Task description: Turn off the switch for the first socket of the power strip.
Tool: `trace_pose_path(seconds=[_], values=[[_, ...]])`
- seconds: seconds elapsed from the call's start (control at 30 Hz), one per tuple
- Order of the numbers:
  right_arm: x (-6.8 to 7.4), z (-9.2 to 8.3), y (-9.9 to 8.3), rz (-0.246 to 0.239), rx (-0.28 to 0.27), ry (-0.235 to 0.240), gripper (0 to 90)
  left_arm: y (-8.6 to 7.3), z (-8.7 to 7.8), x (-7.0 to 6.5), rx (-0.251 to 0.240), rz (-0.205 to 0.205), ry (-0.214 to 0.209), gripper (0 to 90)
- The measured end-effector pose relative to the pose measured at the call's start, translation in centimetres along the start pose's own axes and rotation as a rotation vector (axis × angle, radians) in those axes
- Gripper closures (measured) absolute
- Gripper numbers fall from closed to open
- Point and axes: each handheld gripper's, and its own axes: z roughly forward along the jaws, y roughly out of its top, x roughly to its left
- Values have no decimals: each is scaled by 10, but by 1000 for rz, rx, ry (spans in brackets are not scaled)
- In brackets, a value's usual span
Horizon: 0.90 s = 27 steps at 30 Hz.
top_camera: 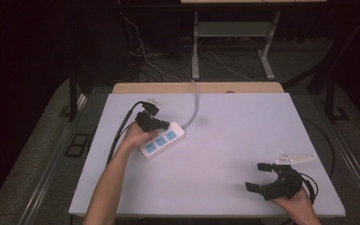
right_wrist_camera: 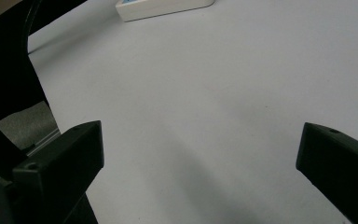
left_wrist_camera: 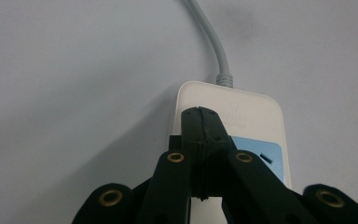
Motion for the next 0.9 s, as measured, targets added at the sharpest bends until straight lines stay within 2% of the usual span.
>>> trace_pose_path(seconds=[0.03,0.17,0.23,0.33,0.47,0.7,0.9], values=[[0,0,0,1,-2,1,4,0,0,0,-2,-10,-3,900],[0,-1,0,4,-1,-1,5,1,0,-4,8,-6,24,900],[0,-1,0,0,-5,-3,4,0,0,-4,1,-22,27,900],[0,-2,-1,1,-5,-4,5,-2,-1,-6,8,-24,12,900],[1,-4,-1,1,-11,-5,4,-5,-1,-8,-7,-35,27,900],[1,-4,-1,3,-13,-9,4,-1,-1,-9,10,-25,35,899],[0,-3,-1,5,-12,-8,5,-1,0,-13,6,-3,66,898]])
